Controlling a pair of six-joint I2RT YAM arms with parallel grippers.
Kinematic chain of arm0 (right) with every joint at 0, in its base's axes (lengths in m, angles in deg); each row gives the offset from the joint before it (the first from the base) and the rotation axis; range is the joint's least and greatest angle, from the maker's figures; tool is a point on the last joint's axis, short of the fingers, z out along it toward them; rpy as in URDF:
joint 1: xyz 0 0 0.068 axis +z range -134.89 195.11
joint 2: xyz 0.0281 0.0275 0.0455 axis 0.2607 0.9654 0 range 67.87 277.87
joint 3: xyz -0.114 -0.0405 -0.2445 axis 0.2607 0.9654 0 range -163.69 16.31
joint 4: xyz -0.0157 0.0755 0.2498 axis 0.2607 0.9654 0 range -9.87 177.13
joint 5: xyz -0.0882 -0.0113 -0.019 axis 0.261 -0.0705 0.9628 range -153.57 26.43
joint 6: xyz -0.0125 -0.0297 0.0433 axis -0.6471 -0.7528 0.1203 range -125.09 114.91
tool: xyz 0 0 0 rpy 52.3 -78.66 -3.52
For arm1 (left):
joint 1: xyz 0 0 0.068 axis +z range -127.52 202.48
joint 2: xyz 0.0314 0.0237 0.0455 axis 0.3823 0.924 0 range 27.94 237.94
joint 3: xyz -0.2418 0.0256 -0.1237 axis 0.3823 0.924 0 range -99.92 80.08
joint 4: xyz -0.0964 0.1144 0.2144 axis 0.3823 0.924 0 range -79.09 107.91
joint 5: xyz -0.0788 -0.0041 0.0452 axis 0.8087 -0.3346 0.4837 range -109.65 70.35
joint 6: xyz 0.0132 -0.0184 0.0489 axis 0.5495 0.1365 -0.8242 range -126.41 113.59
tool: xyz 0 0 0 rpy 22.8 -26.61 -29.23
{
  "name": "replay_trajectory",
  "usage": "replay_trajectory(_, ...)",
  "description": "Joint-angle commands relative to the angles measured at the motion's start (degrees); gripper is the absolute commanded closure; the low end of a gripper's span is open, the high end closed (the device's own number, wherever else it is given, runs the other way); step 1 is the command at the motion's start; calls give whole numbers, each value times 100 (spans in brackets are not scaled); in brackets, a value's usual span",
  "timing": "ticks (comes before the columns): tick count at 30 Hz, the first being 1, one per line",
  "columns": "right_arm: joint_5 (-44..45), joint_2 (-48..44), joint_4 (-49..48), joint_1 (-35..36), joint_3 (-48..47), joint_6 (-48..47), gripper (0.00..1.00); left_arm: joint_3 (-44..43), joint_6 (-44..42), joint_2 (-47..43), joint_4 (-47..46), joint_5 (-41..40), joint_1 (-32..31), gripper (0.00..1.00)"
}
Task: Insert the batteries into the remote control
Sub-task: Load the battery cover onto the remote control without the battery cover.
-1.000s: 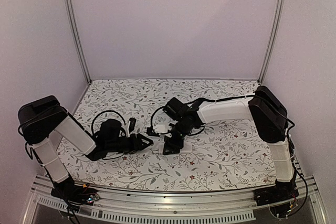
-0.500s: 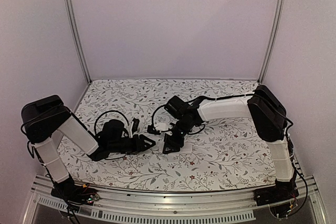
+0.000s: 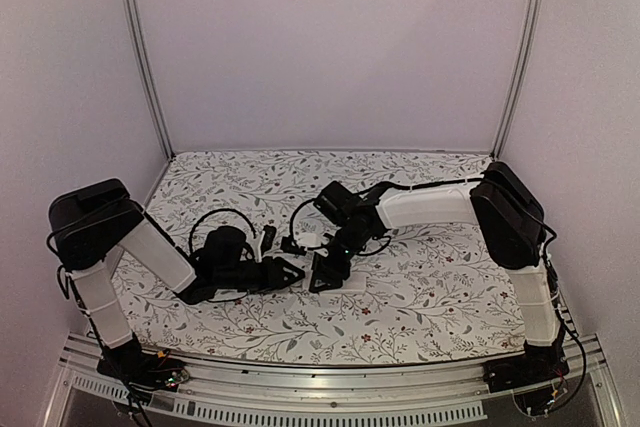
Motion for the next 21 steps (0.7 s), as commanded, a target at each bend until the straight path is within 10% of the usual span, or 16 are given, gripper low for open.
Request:
replay_trajectory(1, 12, 251, 341, -32, 25, 28, 36, -169, -15, 321, 278, 183, -84, 56)
replay_trajectory(21, 63, 250, 339, -26, 86, -51, 40, -396, 274, 609, -12, 327, -205, 80)
